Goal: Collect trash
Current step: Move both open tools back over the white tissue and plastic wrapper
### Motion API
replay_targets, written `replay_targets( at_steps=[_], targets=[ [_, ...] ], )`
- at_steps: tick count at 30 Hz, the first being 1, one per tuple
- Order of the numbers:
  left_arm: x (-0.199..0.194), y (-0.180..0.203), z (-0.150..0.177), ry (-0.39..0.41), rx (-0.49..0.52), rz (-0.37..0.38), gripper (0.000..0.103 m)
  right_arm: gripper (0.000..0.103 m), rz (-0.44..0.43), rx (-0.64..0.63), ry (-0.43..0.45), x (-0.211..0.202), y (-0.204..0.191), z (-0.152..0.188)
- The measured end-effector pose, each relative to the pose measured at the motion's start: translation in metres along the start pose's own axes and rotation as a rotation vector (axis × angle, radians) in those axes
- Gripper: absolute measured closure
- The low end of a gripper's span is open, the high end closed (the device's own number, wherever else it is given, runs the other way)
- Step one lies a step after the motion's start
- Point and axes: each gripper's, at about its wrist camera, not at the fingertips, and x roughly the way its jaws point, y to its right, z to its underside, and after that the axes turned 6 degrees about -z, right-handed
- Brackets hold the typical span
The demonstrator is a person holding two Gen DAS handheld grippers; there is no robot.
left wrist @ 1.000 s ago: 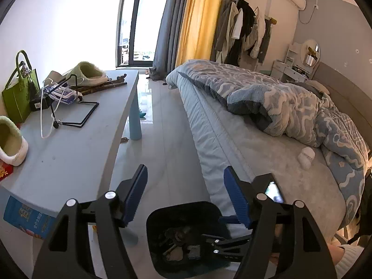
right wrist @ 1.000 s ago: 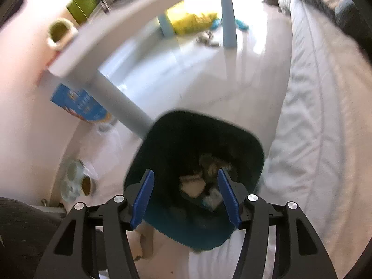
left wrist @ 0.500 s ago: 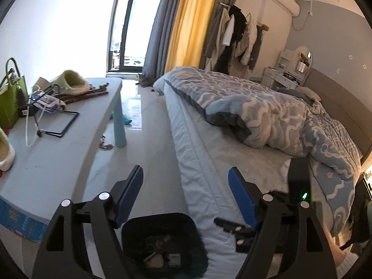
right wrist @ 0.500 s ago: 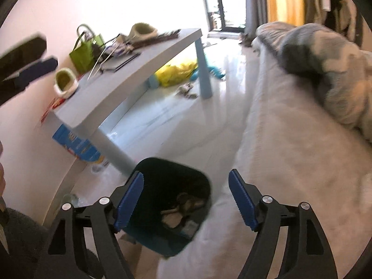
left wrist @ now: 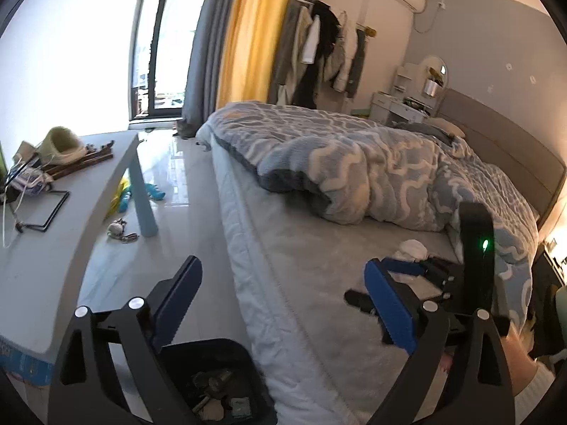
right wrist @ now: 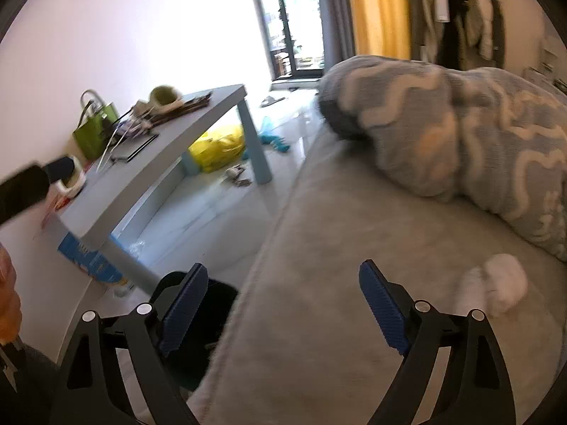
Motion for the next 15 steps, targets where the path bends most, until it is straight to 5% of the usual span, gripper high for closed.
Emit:
replay_targets(
  at_steps=[15],
  targets=[
    [0.07,0.077,-0.003,-0.07,0.036,0.083,0.008,0.012,0.121,0.125,0.072,-0.047,0.109,0.002]
  ],
)
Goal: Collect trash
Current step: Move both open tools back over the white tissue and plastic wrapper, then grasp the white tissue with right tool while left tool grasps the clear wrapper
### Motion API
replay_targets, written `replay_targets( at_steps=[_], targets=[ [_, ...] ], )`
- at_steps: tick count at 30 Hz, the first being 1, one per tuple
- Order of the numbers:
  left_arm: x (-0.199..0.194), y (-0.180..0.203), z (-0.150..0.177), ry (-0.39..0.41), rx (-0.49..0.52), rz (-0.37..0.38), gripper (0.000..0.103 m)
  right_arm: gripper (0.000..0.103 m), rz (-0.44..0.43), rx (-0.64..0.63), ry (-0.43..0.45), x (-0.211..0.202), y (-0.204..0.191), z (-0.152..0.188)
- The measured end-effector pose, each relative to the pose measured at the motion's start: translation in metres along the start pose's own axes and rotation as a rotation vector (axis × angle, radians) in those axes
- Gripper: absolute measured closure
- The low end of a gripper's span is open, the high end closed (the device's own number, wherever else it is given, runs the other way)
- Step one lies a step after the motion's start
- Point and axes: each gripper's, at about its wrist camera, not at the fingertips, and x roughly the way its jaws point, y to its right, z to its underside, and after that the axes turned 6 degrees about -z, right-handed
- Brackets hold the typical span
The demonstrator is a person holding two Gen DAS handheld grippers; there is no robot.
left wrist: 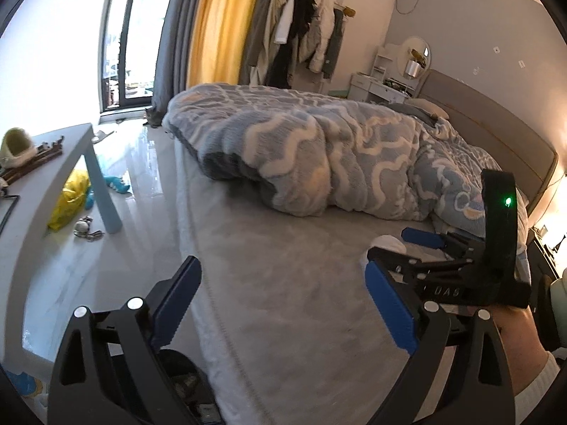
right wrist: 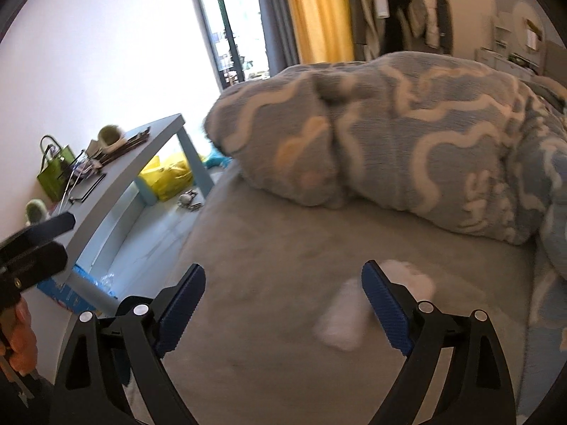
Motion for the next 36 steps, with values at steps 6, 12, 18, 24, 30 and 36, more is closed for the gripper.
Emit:
replay_targets(
  at_steps=[6,12,18,24,30,36],
  targets=[
    [0.021,0.02,0.003,-0.028,0.021,0.016,0.008,0.012,0.026,0.036,-0.003,-0.001,0.031,0.001],
    [0.043,0.044,0.008,-0.056,0.069,0.022,0.008,0.012,0.065,0.058,-0.024,0.004,0.06,0.009],
    [0.061,0.067,0.017,-0.097,0.105,0.068,0.008,0.012,0.043,0.113,-0.053,0.013,0.086,0.016],
    [0.079,0.087,0.022,-0.141,0.12,0.116,0.008,0.012,0.0,0.165,-0.071,0.019,0.105,0.02],
    [0.094,0.105,0.028,-0.166,0.151,0.134,0.008,0.032,-0.016,0.182,-0.092,0.026,0.116,0.022],
    [0.11,0.118,0.035,-0.2,0.167,0.154,0.008,0.044,-0.077,0.22,-0.104,0.03,0.125,0.025]
  ],
)
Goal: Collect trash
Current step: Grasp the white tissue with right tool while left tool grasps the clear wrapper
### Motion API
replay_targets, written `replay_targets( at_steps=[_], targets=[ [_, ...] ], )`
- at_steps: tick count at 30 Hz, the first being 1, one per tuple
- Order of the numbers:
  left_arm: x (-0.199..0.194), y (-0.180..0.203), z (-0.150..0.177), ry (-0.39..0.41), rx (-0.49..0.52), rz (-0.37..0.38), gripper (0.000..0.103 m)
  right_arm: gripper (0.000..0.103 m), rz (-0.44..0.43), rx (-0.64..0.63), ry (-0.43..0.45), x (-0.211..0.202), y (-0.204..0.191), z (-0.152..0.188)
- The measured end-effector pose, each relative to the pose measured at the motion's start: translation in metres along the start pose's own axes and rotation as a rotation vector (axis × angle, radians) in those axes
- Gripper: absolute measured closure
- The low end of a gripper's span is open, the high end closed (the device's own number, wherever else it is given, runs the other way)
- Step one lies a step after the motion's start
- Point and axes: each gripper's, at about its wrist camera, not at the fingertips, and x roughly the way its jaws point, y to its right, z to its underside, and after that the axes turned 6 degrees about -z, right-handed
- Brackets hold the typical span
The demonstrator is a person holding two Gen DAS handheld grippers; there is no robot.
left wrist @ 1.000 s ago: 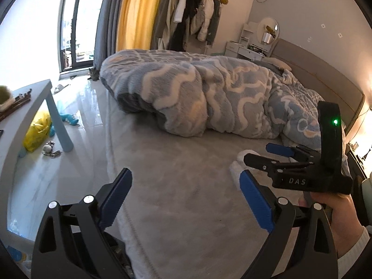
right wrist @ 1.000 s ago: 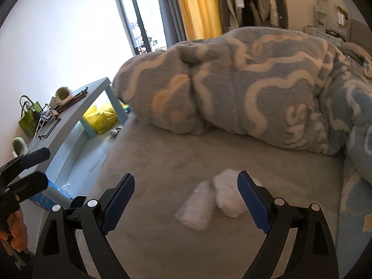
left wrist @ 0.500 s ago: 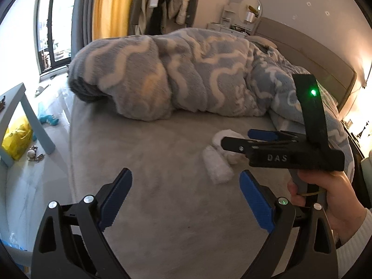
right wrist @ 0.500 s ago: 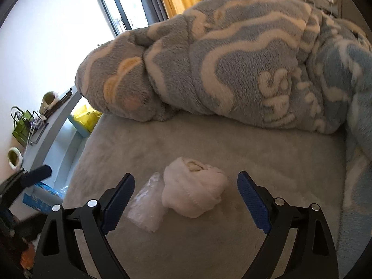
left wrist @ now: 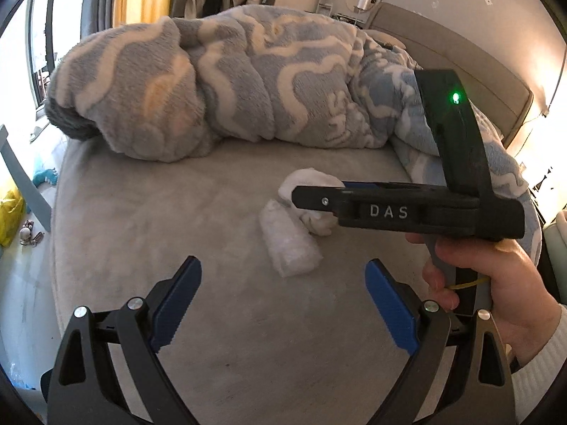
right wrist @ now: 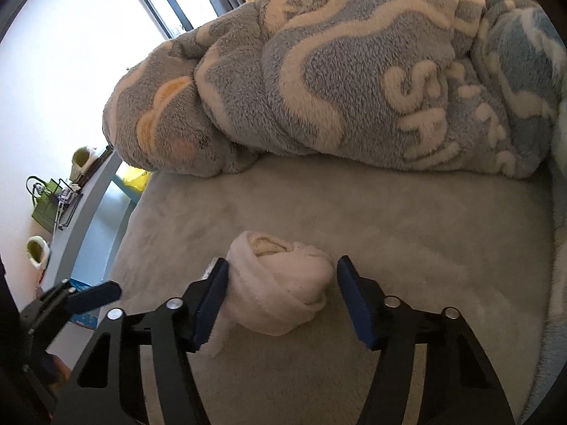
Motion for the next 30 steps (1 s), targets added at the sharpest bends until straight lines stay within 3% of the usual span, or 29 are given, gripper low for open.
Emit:
replay_targets(
  at_steps=[5,9,21,30],
  targets=[
    [0.009,0.005,-0.002,-0.004,-0.007,-0.003,0.008,0.053,0.002,-0.015,0.01,-0.003,0.001,0.0],
    [0.021,0.009,-0.004,-0.016,-0.023,-0.013,0.009,0.053,-0.009,-0.006,0.045,-0.015,0.004,-0.004],
    [0.037,0.007,-0.007,-0.048,-0.045,-0.076,0.027,0.053,-0.028,0.013,0.104,-0.037,0.009,-0.011],
    [0.05,0.012,-0.01,-0.077,-0.031,-0.08,0.048,0.053,-0.02,0.015,0.122,-0.047,0.009,-0.012]
  ],
)
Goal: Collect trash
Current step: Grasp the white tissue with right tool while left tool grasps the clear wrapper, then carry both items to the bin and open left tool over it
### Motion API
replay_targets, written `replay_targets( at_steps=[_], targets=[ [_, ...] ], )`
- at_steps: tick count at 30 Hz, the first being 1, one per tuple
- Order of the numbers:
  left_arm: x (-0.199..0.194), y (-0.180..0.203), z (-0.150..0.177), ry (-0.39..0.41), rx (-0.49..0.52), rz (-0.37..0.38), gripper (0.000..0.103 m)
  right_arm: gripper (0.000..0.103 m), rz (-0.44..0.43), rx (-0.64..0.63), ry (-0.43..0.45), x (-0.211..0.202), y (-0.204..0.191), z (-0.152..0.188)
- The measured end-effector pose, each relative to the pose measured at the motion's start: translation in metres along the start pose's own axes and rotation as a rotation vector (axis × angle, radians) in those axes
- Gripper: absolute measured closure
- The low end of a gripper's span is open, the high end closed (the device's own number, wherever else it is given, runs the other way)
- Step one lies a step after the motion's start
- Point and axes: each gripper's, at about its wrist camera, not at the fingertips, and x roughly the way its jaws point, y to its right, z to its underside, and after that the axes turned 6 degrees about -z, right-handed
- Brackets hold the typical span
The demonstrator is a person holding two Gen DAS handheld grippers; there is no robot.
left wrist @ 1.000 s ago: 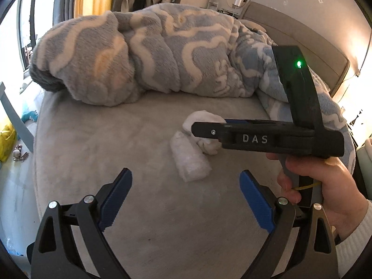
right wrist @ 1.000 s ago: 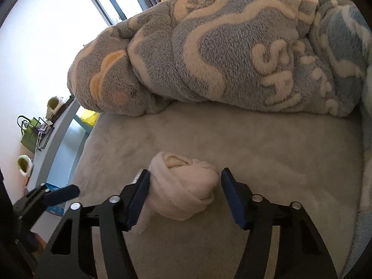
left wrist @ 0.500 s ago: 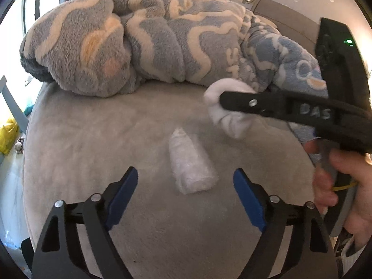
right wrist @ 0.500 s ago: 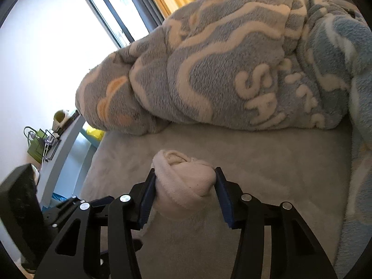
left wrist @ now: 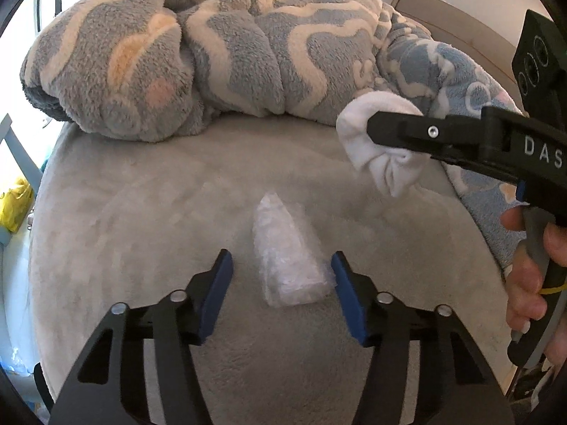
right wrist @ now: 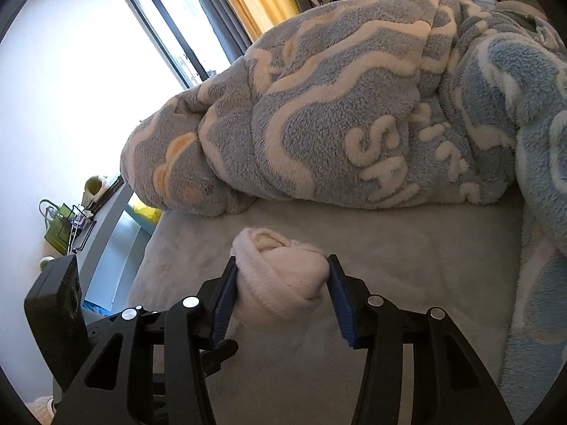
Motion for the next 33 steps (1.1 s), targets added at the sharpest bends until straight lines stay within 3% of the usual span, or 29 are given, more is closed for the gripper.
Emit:
replay_targets(
  at_steps=[2,5,20,33],
  targets=[
    [0.0,0.0,-0.001,-0.006,0.007,0.01,0.063,0.053,0.002,0.003,0.003,-0.001,0.0,-0.001],
    [-0.004,0.0,0.001,-0.006,0.021,0.017,0.066,0.053,-0.002,0.006,0.012,-0.004,-0.002,-0.002],
    [-0.067,-0.026,0.036,0.032,0.035,0.019,0.068,0.053,-0.004,-0.005,0.033,-0.011,-0.048,0.01],
    [-0.124,-0.082,0.069,0.047,-0.059,-0.022,0.068,0.053,-0.044,-0.069,0.03,-0.009,-0.122,0.034]
  ],
)
